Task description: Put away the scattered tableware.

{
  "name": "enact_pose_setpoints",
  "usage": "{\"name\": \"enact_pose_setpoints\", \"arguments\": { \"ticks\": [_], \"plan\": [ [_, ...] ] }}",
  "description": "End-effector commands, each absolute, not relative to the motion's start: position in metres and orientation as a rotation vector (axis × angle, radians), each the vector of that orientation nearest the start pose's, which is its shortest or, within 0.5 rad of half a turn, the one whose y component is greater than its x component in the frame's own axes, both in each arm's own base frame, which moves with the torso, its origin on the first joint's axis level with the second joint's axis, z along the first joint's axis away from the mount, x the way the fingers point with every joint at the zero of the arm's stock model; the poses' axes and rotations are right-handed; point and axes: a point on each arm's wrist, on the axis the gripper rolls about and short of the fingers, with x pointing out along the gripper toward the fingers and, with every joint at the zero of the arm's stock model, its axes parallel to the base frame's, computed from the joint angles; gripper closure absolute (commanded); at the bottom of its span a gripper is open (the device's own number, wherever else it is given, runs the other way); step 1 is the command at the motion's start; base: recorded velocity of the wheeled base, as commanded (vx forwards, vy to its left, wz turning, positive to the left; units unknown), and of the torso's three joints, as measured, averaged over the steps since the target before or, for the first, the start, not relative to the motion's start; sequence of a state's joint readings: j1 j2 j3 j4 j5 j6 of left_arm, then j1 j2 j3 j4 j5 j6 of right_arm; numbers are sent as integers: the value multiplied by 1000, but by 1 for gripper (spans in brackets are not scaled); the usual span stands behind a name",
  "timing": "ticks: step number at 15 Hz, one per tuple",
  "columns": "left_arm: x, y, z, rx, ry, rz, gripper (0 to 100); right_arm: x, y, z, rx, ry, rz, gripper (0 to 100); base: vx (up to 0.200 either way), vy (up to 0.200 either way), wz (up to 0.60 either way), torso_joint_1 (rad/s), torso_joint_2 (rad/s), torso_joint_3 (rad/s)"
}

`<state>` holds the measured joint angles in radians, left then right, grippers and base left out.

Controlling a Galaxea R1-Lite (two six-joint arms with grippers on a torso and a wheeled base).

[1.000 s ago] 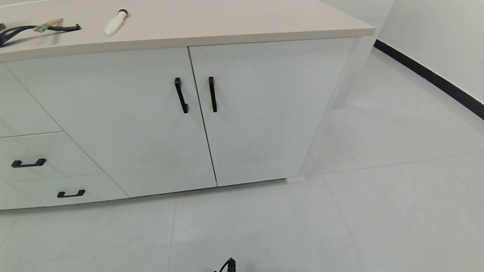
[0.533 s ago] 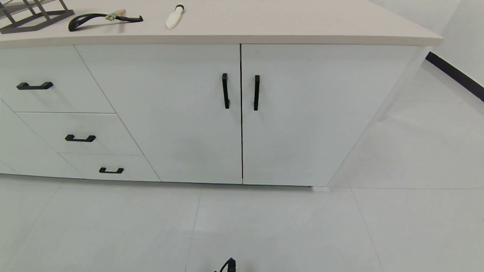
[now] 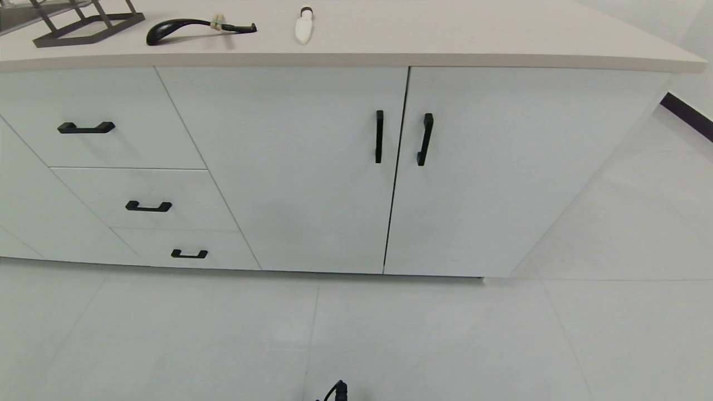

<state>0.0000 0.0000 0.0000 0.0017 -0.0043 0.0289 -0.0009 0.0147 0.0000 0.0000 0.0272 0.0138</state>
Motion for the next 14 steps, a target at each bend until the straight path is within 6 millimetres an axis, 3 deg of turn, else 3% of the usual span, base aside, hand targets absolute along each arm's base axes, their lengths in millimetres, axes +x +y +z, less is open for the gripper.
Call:
{"name": "enact_pose_setpoints", "arguments": {
  "ticks": [1,13,14],
  "plan": [
    [-23,0,75,29,1,-5,0,-21,1,76,14,19,27,100,0,200,0,2,2,2],
    [-23,0,75,28,3,-2,0,-21,1,76,14,19,29,100,0,200,0,2,4,3],
    [-23,0,75,28,3,-2,0,-21,1,76,14,19,27,100,200,200,0,7,7,2]
  ]
}}
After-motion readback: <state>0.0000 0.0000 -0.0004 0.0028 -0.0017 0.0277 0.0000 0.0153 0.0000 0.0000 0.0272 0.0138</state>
